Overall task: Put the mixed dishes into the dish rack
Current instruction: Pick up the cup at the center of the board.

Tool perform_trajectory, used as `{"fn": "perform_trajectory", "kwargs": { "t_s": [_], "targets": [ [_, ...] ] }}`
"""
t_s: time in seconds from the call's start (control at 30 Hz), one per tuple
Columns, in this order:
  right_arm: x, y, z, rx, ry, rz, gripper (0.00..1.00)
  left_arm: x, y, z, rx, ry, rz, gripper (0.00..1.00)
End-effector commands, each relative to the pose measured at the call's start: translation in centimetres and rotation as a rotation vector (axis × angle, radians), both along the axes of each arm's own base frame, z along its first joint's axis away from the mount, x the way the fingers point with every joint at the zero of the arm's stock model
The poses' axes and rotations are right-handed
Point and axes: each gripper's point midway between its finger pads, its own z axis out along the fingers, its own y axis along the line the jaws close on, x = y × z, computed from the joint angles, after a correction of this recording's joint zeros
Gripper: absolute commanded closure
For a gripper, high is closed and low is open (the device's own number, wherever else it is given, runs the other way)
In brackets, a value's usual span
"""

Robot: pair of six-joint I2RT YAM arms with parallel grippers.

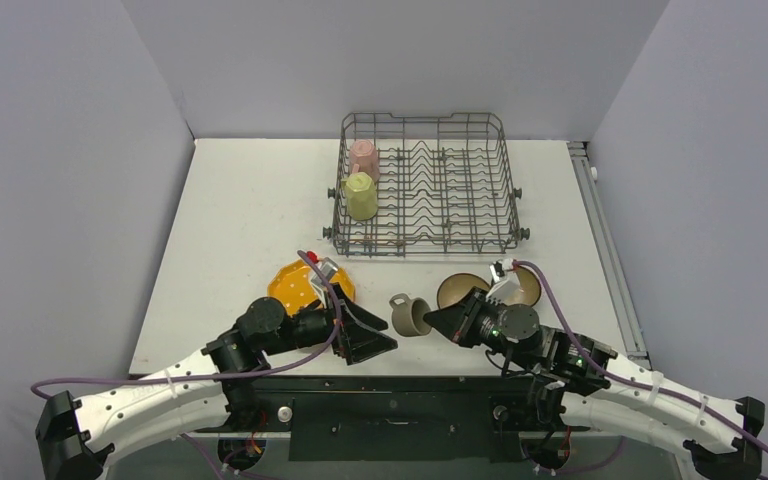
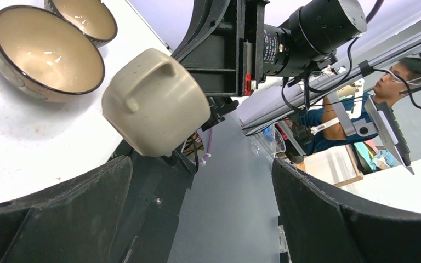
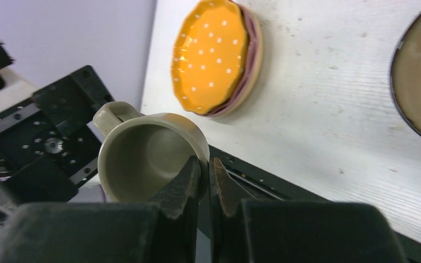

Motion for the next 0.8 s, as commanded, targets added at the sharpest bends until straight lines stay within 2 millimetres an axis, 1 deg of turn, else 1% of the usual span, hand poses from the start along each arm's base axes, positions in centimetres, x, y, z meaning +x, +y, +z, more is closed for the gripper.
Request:
{"fn": "perform_trajectory", "kwargs": {
  "t_s": [0.0,0.07,0.17,0.2,0.3,0.33,0.37,0.4,0.43,0.53,0.6,0.77],
  "targets": [
    [0.0,1.5,5.7,0.237,-0.062,0.026,1.00,-0.3,0.3,2.4,-0.086,-0.049,-0.008,0.04],
    [-0.3,1.8,6.5,0.277,-0.064,0.044,1.00,-0.2,0.5,2.6,-0.095,-0.053,-0.003,0.04],
    [-0.6,2.5,7.1,0.310,-0.061,0.073,1.00,-0.2,0.5,3.2,-0.119,-0.054,0.000,0.04],
    [-0.7,2.6,7.0,0.312,-0.058,0.078,1.00,-0.2,0.5,3.2,-0.124,-0.053,0.000,0.04],
    [-0.9,3.2,7.9,0.360,-0.059,0.101,1.00,-0.2,0.5,4.0,-0.159,-0.055,-0.003,0.04],
    [-1.0,3.4,7.8,0.363,-0.055,0.112,1.00,-0.3,0.5,4.2,-0.167,-0.055,-0.004,0.04],
    [-1.1,3.6,8.2,0.380,-0.058,0.117,1.00,-0.3,0.5,4.5,-0.181,-0.055,-0.005,0.04],
    [-1.2,3.8,8.0,0.378,-0.050,0.128,1.00,-0.3,0.6,4.8,-0.195,-0.059,-0.004,0.04],
    [-1.2,4.0,8.7,0.407,-0.059,0.134,1.00,-0.3,0.6,4.9,-0.201,-0.055,-0.003,0.04],
    [-1.4,4.5,8.9,0.435,-0.051,0.146,1.00,-0.2,0.8,5.5,-0.236,-0.057,0.003,0.04],
    [-1.8,4.9,9.3,0.462,-0.049,0.176,1.00,-0.3,0.9,5.7,-0.253,-0.053,0.001,0.04],
    [-2.1,5.4,9.8,0.497,-0.053,0.200,1.00,-0.4,1.0,6.2,-0.279,-0.051,-0.004,0.04]
  ]
}}
